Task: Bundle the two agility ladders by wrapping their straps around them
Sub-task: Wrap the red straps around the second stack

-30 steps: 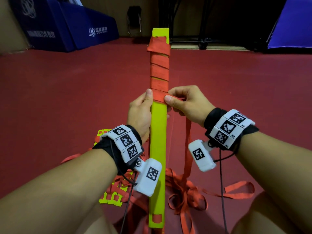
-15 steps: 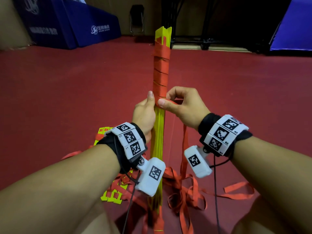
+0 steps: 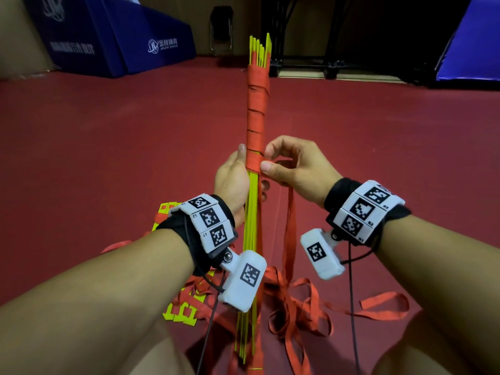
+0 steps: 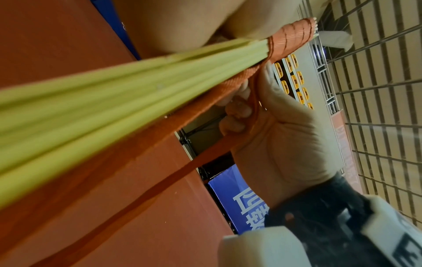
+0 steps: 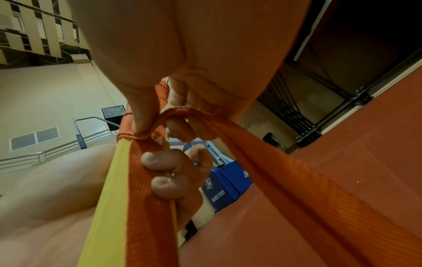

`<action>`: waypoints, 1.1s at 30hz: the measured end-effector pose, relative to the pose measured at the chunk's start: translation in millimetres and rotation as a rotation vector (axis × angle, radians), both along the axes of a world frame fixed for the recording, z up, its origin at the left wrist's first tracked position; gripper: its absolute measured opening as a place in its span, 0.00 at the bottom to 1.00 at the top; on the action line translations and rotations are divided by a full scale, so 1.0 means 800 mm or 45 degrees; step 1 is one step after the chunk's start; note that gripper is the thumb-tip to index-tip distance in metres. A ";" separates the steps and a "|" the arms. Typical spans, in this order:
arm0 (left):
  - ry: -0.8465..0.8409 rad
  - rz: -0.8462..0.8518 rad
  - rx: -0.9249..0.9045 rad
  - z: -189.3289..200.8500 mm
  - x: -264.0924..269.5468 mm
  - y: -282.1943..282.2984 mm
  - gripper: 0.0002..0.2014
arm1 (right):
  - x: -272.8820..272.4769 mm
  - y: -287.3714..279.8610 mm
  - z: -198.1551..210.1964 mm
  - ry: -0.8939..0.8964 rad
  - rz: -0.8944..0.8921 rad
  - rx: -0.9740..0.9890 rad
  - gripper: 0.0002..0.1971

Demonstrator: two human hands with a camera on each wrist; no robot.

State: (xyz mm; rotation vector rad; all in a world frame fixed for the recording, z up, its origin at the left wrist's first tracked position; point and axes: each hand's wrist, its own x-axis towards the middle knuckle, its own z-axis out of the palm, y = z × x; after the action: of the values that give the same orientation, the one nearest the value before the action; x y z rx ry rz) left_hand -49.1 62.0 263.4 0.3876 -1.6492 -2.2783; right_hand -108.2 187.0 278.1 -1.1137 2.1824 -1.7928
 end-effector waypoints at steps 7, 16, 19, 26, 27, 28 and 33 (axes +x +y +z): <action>-0.066 -0.085 0.108 0.003 0.005 0.005 0.27 | 0.003 0.001 0.003 -0.145 0.075 -0.012 0.12; -0.101 -0.262 0.092 -0.001 0.004 0.009 0.39 | -0.005 0.001 0.001 0.075 -0.150 0.110 0.08; -0.063 -0.214 0.029 -0.001 0.007 0.012 0.30 | -0.009 -0.001 -0.001 0.117 -0.217 0.138 0.09; 0.049 -0.017 -0.264 -0.010 -0.003 0.006 0.26 | -0.010 0.000 0.002 0.228 -0.264 0.203 0.08; 0.049 0.014 -0.271 -0.011 -0.005 0.004 0.25 | -0.011 -0.001 0.002 0.210 -0.293 0.211 0.11; 0.046 0.039 -0.271 -0.012 -0.007 0.002 0.25 | -0.013 -0.001 0.003 0.191 -0.330 0.233 0.13; 0.045 0.063 -0.246 -0.010 -0.010 -0.002 0.24 | -0.013 0.002 0.006 0.206 -0.297 0.489 0.17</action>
State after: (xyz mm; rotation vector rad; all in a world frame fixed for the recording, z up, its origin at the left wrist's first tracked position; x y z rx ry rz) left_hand -56.8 60.7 255.0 0.3371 -1.8011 -2.0557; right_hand -118.9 188.5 283.2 -0.9773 2.6975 -1.3024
